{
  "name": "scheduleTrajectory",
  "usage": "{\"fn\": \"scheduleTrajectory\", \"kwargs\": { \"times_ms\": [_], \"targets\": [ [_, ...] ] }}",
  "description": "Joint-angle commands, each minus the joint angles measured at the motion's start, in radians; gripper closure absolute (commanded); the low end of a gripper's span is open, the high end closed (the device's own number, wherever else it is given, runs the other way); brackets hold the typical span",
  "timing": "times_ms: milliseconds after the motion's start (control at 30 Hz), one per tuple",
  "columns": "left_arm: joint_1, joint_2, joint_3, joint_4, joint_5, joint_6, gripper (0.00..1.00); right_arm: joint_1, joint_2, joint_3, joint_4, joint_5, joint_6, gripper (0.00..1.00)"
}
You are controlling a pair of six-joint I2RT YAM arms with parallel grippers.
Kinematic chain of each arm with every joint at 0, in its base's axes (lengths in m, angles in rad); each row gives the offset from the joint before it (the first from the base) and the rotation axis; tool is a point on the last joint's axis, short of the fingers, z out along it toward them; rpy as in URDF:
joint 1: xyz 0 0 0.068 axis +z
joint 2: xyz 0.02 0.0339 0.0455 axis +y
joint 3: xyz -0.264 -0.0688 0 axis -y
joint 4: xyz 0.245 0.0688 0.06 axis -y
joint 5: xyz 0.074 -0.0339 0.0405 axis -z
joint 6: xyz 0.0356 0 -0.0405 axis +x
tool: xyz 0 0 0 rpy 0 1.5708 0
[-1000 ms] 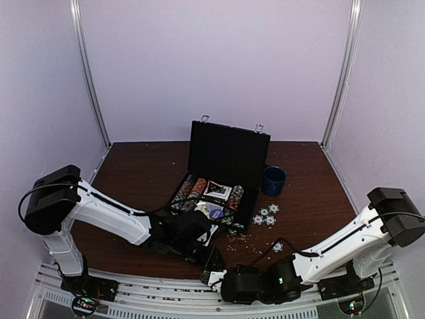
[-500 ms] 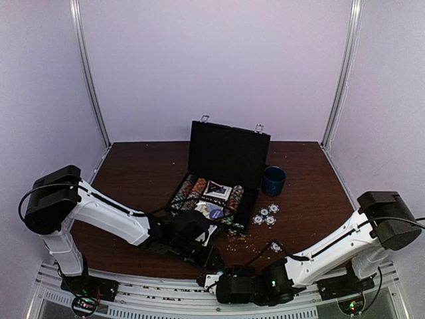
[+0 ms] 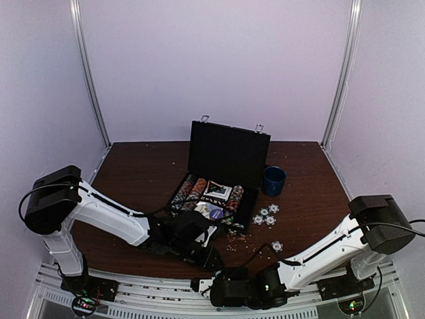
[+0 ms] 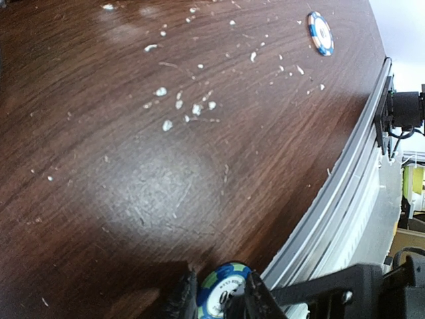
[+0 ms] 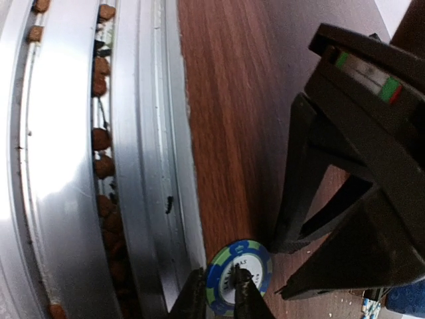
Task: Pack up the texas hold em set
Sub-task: Pick up the poker chip from the corner of the board.
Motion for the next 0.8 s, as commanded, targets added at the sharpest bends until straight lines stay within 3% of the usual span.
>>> {"fn": "scheduleTrajectory", "kwargs": {
  "times_ms": [0,167,567,767],
  "targets": [
    [0.003,0.004,-0.026,-0.048,0.015,-0.001,0.72,0.005,0.012,0.001,-0.010,0.009,0.001,0.91],
    [0.003,-0.029,-0.012,-0.083,-0.019,0.007,0.71,0.005,-0.027,0.001,-0.024,0.052,0.022,1.00],
    [0.058,-0.237,-0.020,-0.202,-0.192,-0.002,0.60,0.005,-0.176,-0.025,-0.090,0.145,0.132,1.00],
    [0.098,-0.292,-0.058,-0.160,-0.180,0.004,0.55,-0.057,-0.258,-0.070,-0.071,-0.065,0.228,1.00]
  ]
}}
